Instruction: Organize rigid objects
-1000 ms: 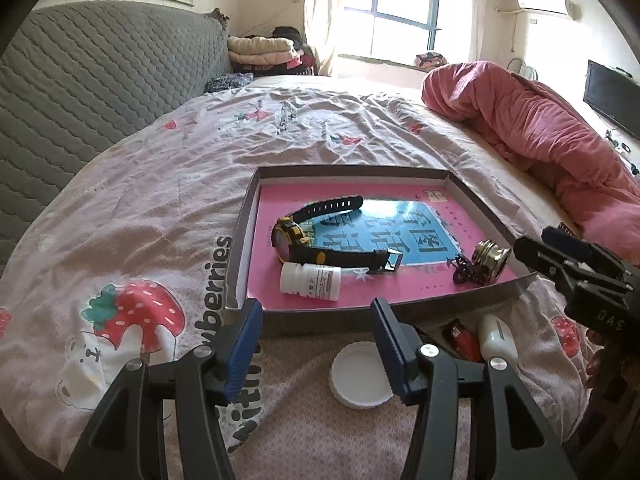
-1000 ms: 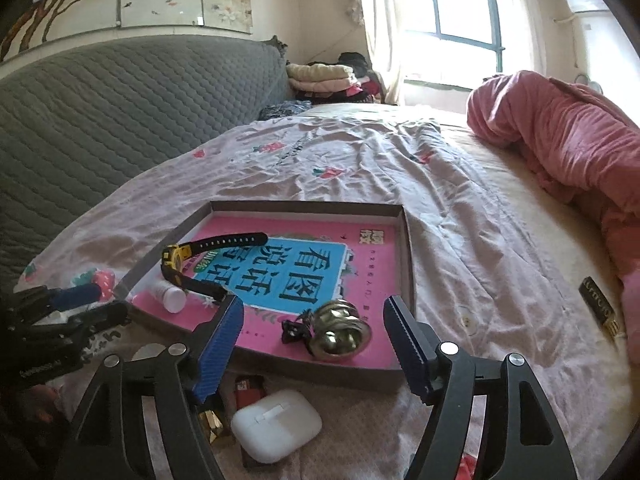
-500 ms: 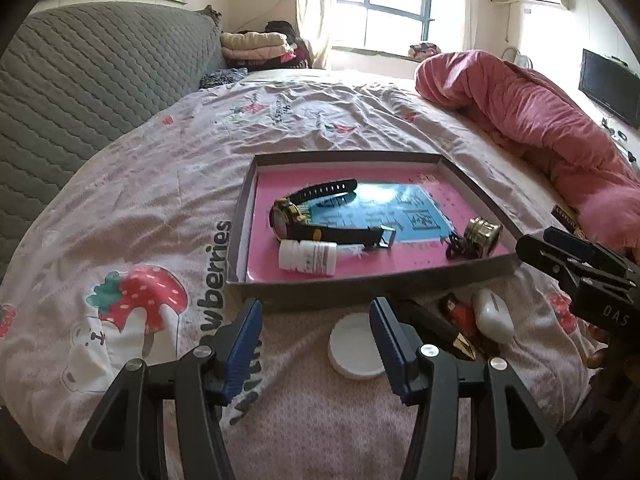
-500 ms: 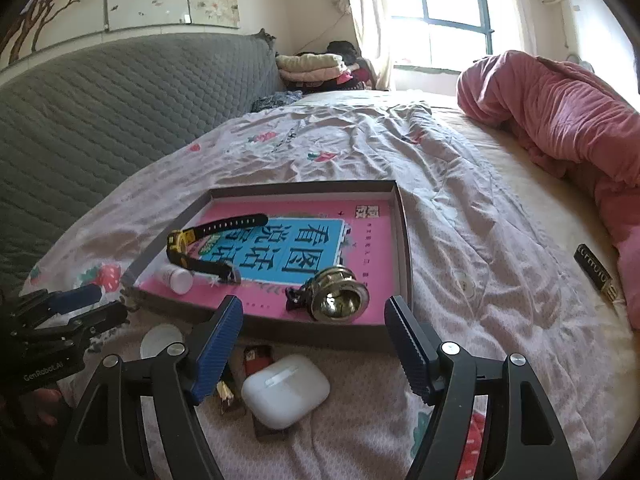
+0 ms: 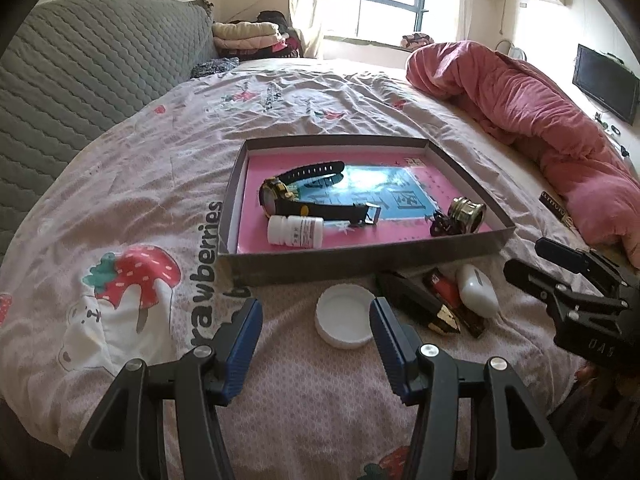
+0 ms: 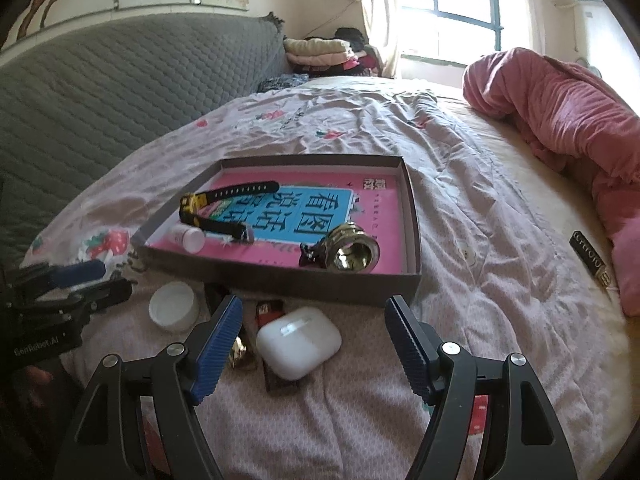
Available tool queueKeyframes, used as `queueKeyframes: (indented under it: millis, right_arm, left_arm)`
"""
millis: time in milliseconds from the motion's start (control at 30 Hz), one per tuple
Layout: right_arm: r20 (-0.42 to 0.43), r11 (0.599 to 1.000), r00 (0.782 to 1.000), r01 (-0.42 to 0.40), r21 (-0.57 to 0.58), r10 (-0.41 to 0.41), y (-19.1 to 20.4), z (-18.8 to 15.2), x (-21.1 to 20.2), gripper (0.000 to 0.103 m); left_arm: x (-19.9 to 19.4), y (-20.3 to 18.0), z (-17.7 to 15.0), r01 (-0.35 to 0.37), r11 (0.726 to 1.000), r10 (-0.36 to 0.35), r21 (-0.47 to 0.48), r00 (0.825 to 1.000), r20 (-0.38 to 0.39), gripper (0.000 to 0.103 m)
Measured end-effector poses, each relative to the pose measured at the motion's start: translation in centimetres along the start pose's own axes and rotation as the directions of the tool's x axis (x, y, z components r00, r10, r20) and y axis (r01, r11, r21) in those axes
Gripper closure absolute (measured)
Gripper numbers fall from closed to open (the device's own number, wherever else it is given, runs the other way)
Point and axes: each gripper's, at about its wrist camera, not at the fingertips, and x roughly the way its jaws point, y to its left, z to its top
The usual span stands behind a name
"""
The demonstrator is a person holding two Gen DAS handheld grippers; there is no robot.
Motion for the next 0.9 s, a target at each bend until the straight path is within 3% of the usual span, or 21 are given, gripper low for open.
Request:
queueKeyframes:
  millis: [367, 900]
  right_arm:
    - [-0.045, 0.993, 0.999, 0.008, -0.115, -0.013, 1.2, -1.8, -0.5, 0.028]
    - [-0.097, 0.991, 0.995, 0.009, -0.131, -0.022, 1.2, -2.5, 0.8, 0.028]
  left_arm:
    - [-0.3, -0.9, -0.8, 0.03, 1.0, -0.03, 0.006, 0.999, -0.031, 0.048]
    - [2.2, -1.3, -2.3, 0.05, 0.999, -0.048, 0.01, 0.993, -0.11, 0.048]
